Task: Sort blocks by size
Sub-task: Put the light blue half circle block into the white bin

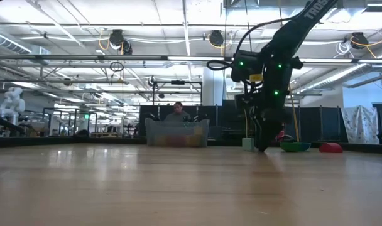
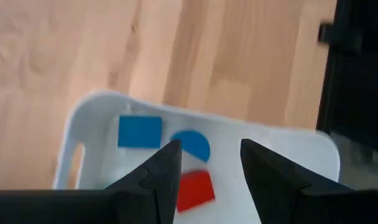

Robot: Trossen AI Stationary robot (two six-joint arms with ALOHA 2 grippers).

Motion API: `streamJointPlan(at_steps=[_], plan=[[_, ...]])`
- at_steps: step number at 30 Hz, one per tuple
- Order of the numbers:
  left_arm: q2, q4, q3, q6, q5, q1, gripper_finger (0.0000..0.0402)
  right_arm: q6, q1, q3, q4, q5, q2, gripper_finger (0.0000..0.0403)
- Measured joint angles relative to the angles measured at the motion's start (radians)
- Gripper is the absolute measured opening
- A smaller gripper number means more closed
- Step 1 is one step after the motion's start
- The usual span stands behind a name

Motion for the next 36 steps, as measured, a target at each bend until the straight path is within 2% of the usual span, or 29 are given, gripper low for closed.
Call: streamJointPlan(at_steps=[4,8,12,19,24,27,32,36], plan=[[-0.008,0.0,0.0,0.029,-0.059,0.033,0.0169,0.068,0.0,-0.001,0.008,-0.024,0.0,0.014],[-0.014,0.0,0.0,0.082,-0.174,0.078,0.0169,0.244,0.0,-0.002,0.009,-0.033,0.0,0.0137],[-0.016,0.001,0.0,0.17,-0.27,0.131,0.0169,0.373,0.001,-0.002,0.01,-0.04,0.0,0.0168],[-0.015,0.002,0.0,0.27,-0.437,0.219,0.0169,0.431,0.004,-0.002,0.062,-0.042,0.0,0.0246],[-0.015,-0.001,0.0,0.271,-0.511,0.275,0.0169,0.488,0.004,-0.002,0.125,-0.041,0.0,0.0265],[-0.015,-0.016,0.0,0.271,-0.569,0.308,0.0169,0.518,0.004,-0.002,0.114,-0.038,0.0,0.0257],[-0.015,-0.027,0.0,0.277,-0.671,0.363,0.0169,0.548,0.004,-0.002,0.097,-0.035,0.0,0.0213],[-0.015,-0.027,0.0,0.317,-0.695,0.404,0.0169,0.565,0.004,-0.002,0.109,-0.035,0.0,0.018]])
